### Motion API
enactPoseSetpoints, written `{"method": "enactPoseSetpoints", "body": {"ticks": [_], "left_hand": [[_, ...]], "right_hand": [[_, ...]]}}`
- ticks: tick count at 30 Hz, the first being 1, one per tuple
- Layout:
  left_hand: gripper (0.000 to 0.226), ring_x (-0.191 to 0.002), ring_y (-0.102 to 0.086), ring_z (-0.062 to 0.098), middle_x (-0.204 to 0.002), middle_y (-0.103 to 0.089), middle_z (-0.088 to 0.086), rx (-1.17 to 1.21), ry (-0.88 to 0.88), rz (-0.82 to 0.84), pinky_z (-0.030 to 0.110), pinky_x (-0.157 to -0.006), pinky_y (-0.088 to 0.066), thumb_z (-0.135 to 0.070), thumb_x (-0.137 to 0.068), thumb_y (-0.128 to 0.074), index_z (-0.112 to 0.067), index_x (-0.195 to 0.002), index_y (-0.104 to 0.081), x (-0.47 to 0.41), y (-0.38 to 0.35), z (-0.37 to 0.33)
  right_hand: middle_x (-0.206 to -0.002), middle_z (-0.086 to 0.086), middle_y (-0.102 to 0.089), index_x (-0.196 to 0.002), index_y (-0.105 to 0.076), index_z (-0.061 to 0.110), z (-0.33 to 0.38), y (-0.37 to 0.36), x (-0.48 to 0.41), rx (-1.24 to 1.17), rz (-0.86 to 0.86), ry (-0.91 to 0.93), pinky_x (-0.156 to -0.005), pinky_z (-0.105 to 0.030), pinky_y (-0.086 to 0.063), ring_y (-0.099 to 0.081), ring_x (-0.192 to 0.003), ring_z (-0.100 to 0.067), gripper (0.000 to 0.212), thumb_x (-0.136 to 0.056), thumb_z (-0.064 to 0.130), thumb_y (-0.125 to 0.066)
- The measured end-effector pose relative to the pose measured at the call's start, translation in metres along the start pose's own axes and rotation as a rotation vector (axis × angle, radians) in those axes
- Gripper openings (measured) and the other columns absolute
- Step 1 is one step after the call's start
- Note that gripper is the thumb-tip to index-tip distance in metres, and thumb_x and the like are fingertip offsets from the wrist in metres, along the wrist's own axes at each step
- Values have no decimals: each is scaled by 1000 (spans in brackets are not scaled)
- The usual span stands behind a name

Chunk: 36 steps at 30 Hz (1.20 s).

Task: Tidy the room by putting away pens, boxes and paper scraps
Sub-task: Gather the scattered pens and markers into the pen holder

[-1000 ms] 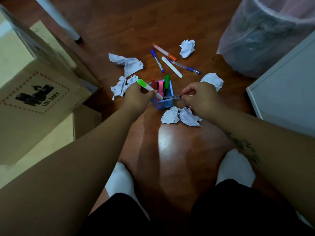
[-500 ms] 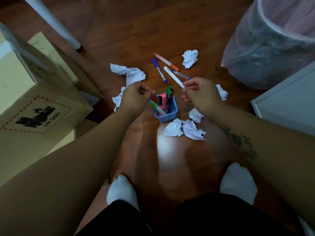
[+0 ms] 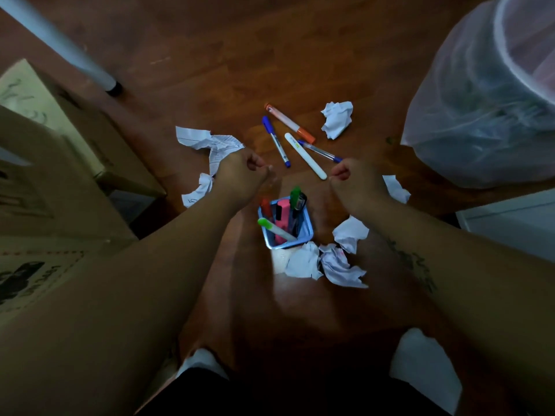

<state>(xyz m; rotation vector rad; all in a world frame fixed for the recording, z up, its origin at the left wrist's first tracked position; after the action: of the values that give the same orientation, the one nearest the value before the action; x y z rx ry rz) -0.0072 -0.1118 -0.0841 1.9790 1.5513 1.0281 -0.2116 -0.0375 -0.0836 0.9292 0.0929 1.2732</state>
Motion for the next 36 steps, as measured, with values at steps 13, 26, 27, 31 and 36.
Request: {"method": "enactPoseSetpoints", "body": {"ticks": [13,26,27,31,36], "left_hand": [[14,-85,-64,22,-91,-71,11,-15,102,101,26,-70,-48,-22,-86,-70,-9,-88,-68,-61,-37,-4],[30,-75,-72,39,-79,-72,24,102,361,177,51,-71,-61,-23,-79,-73,5,-88,-71,-77,-55,7],[28,-76,-72,40,-79,-72,24,115,377,193,51,-72,-61,-19,-78,-74,8,-87,-71,-75,-54,7],[30,-81,-73,36,-78,-73,19,119,390,240,49,-79,-60,-22,-69,-76,5,-80,-70,-64,-44,5],[21,-58,-64,20,-74,-71,17,187,366,224,23,-51,-54,-12,-73,-81,5,-81,-72,-46,-26,-3]], "right_hand": [[-112,-13,-66,-110,-63,6,5,-34,-47,113,55,-61,-77,-29,-42,-62,-104,-28,21,-93,18,-61],[-122,-18,-60,-121,-55,0,-6,-49,-54,184,185,-137,-87,-35,-48,-59,-112,-32,29,-96,15,-56],[-123,-18,-60,-122,-55,0,-8,-48,-52,169,195,-155,-87,-36,-48,-59,-112,-32,30,-96,15,-55],[-120,-15,-61,-123,-56,3,-7,-36,-48,12,221,-243,-79,-32,-48,-61,-105,-27,29,-98,17,-53],[-101,-7,-64,-106,-56,17,2,-20,-41,-288,287,-290,-69,-30,-52,-63,-87,-18,9,-97,20,-56]]}}
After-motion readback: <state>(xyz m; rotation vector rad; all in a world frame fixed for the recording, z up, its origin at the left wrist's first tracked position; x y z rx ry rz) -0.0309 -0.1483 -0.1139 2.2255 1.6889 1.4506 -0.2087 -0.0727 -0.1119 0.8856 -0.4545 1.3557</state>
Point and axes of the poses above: each hand's wrist, its own x-axis away from the middle knuckle, its own y-axis out of the back of the hand, z = x × y, the point moved 3 cm from there along -x, towards the middle knuckle
